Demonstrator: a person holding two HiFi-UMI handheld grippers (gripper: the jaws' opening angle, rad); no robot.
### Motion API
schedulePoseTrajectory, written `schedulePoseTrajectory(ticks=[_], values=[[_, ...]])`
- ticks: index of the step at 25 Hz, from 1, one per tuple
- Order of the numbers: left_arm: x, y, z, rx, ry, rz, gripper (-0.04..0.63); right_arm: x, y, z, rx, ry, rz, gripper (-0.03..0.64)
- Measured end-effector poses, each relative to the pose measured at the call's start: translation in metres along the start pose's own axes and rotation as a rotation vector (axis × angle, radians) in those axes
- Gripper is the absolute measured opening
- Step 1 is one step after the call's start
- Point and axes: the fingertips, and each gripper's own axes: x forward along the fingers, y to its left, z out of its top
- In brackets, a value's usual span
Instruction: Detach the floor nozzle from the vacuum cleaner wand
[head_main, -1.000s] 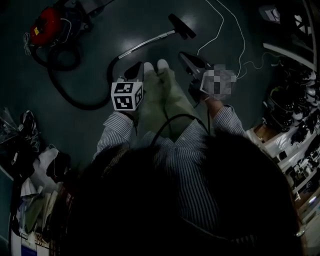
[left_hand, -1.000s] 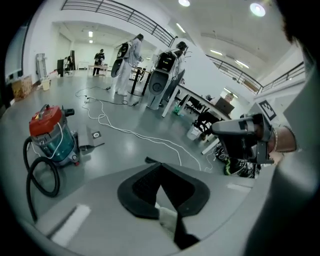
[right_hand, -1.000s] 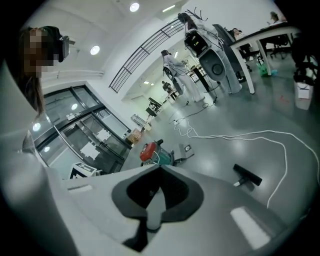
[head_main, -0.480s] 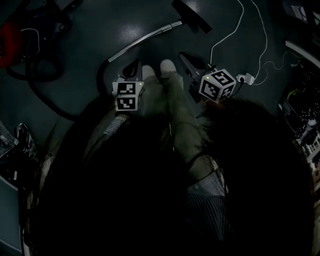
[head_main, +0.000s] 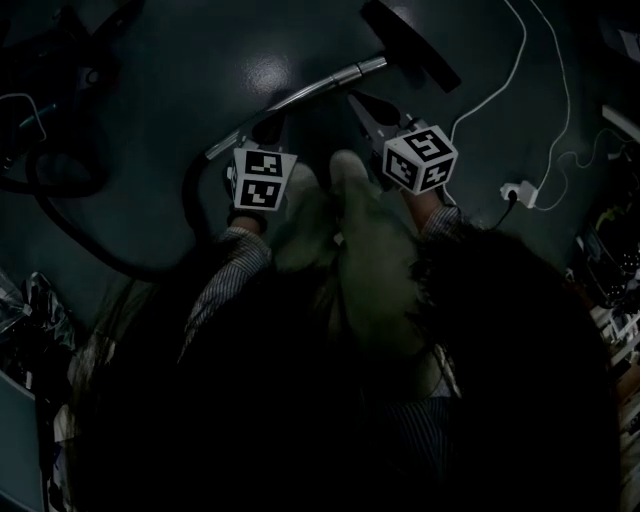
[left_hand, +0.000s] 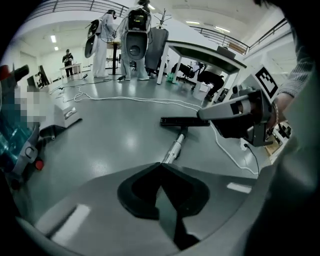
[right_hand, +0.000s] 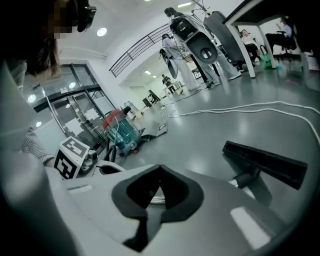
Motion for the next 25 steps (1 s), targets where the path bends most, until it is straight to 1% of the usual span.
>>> schedulePoseTrajectory(ticks=[3,6,7,9,11,13,15,16,18,19,20,22,23,25], values=[[0.033,0.009,-0.02,0.077,0.058,-0.021,0.006,0.025,-0.016,-0.009,0.001,-0.007,0.01,0.002],[0.062,0.014,-0.04,0.19,0.126,-0.04,0.008,0.041,-0.027,-0.013,-0.002,-0.019,0.014,0.002],[0.07,0.014,-0.047,0.214,0.149,-0.048,0.013,0.045,-0.03,-0.015,-0.006,-0.014,0.014,0.002],[0.085,0.014,-0.06,0.228,0.189,-0.073,0.111,0.051,-0.036,-0.02,-0.01,0.002,0.01,0.002],[0.096,0.012,-0.069,0.245,0.215,-0.104,0.171,0.054,-0.043,-0.022,0.004,-0.005,0.003,0.002],[0.105,0.008,-0.077,0.307,0.247,-0.128,0.201,0.054,-0.049,-0.022,0.022,-0.023,-0.003,0.002],[0.113,0.007,-0.085,0.365,0.269,-0.138,0.202,0.055,-0.053,-0.023,0.029,-0.031,-0.01,0.002],[0.116,0.007,-0.087,0.362,0.267,-0.145,0.202,0.055,-0.054,-0.024,0.032,-0.03,-0.012,0.002],[0.121,0.008,-0.089,0.315,0.25,-0.153,0.21,0.057,-0.056,-0.028,0.039,-0.023,-0.01,0.002],[0.124,0.009,-0.09,0.306,0.251,-0.15,0.21,0.057,-0.057,-0.029,0.042,-0.019,-0.01,0.002],[0.127,0.01,-0.092,0.317,0.259,-0.145,0.21,0.056,-0.058,-0.03,0.046,-0.017,-0.011,0.002],[0.131,0.01,-0.096,0.366,0.275,-0.134,0.209,0.055,-0.06,-0.031,0.053,-0.015,-0.016,0.002],[0.132,0.01,-0.097,0.387,0.273,-0.131,0.207,0.055,-0.061,-0.031,0.056,-0.014,-0.018,0.002],[0.132,0.009,-0.097,0.399,0.251,-0.129,0.207,0.055,-0.064,-0.033,0.061,-0.01,-0.021,0.002]])
